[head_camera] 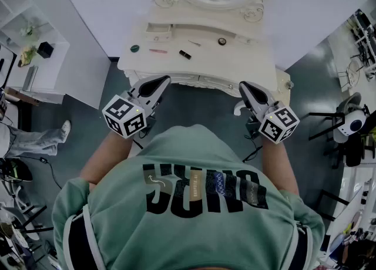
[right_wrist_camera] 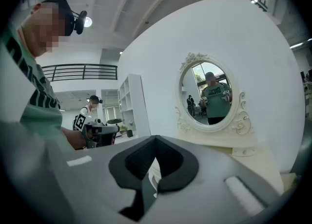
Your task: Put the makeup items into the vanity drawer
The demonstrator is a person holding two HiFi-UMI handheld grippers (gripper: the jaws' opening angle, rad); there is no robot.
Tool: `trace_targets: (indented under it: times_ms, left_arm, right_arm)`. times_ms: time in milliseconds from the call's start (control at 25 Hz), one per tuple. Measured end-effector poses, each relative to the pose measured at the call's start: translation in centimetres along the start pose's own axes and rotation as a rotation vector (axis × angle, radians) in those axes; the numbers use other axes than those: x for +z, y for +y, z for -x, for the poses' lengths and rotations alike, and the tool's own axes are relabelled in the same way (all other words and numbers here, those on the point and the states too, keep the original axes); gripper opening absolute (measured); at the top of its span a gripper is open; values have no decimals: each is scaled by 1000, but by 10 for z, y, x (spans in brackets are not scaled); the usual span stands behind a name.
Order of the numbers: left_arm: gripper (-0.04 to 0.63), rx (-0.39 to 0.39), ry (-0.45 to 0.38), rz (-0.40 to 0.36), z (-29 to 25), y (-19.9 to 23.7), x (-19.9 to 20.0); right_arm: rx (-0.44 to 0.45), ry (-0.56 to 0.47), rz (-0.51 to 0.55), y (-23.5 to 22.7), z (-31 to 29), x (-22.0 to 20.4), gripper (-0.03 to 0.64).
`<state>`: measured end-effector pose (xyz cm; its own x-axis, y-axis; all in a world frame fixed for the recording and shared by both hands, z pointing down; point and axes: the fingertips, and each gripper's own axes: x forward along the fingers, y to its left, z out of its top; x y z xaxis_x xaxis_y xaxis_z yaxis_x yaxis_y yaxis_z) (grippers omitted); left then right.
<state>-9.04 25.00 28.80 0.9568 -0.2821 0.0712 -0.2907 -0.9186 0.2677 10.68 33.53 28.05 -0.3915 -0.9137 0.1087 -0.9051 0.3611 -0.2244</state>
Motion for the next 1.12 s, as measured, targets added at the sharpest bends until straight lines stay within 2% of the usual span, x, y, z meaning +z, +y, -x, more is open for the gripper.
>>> trace_targets:
  times_ms: [640,1120]
  left_arm:
    - [3,27,-8,-7,-8,-11,-4]
    - [3,59,-18,-12,-46,-54,-14]
  right_arm:
    - [7,22,18,-12,6,-4,8]
    - [62,22,23,-47,45,-2,9]
